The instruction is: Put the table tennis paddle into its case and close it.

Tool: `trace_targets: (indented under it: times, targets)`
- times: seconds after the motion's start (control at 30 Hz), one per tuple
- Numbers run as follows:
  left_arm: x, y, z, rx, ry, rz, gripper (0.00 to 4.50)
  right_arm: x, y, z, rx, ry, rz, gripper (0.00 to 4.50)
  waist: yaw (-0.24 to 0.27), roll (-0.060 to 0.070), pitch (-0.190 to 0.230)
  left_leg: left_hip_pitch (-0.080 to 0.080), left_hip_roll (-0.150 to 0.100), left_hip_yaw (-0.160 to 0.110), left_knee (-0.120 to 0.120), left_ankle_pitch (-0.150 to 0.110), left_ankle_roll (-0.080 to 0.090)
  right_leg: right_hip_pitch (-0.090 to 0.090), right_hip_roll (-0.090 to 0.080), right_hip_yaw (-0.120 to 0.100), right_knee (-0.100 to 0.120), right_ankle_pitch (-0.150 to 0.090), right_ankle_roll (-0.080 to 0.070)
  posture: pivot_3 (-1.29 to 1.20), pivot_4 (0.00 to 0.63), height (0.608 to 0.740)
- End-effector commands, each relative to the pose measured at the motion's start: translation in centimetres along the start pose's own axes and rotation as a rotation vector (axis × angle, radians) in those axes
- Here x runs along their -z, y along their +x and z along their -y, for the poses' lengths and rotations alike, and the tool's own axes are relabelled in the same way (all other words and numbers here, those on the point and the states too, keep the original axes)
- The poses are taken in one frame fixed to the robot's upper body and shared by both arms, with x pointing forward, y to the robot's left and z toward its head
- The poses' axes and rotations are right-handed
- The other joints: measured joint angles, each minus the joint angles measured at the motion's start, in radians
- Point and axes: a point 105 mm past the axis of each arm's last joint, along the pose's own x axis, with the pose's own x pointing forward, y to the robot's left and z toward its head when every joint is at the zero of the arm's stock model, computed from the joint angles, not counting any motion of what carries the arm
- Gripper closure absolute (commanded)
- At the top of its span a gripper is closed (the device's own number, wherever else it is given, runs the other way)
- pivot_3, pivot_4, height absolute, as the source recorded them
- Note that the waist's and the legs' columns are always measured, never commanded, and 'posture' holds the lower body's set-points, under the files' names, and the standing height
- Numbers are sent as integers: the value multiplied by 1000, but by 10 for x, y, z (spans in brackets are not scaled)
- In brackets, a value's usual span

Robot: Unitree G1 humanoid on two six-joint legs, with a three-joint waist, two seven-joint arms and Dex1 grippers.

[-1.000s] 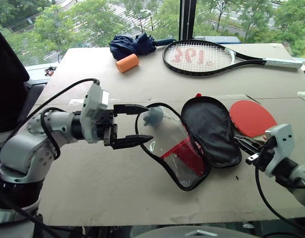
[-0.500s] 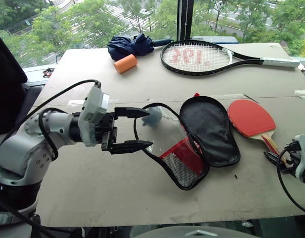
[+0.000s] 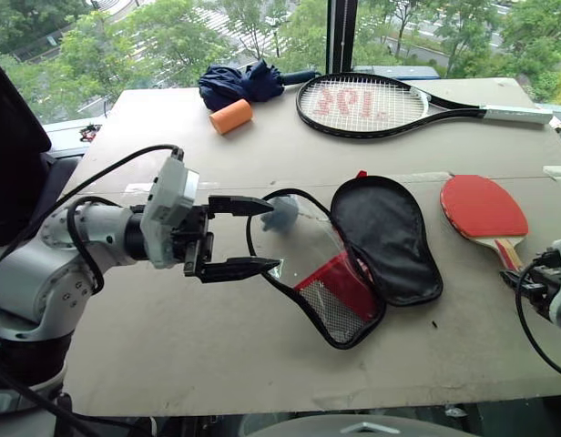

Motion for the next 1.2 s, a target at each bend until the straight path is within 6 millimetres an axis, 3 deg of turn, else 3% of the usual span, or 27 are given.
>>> trace_targets:
  times: [0.03, 0.2, 0.47, 0.73, 1.0, 1.2]
  targets:
    - [-2, -11, -8, -57, 43, -18, 0, -42, -6, -45, -91, -85, 165, 3497, -1, 0, 0, 0, 0, 0, 0, 0, 0, 0, 0, 0, 0, 0, 0, 0, 150, 740]
    - [-3, -17, -17, -92, 56, -24, 0, -38, 5, -91, -165, -101, 122, 3497, 9, -2, 0, 0, 0, -1, 0, 0, 0, -1, 0, -1, 0, 0, 0, 0, 150, 740]
    - [-1, -24, -17, -109, 59, -47, 0, -12, 5, -121, -183, -120, 7, 3497, 5, -1, 0, -4, -2, -2, 0, 0, 0, -3, -2, -2, -2, 0, 0, 0, 150, 740]
    - [-1, -23, -19, -107, 63, -45, 0, -7, 17, -135, -179, -102, -21, 3497, 0, -1, 0, -4, -2, 0, 0, 0, -1, -9, -1, 1, 6, 0, 0, 0, 150, 740]
    - [-1, -21, -19, -99, 67, -45, 0, -4, 29, -134, -137, -94, -35, 3497, -1, -2, 0, -4, -2, 2, 0, 1, -1, -11, -1, 3, 8, 0, 0, 0, 150, 740]
    - [1, -22, -17, -102, 55, -47, 0, -18, 28, -131, -146, -94, 42, 744, -1, -2, 0, -5, -2, 4, 1, 1, -1, -14, -1, 6, 11, 0, 0, 0, 150, 740]
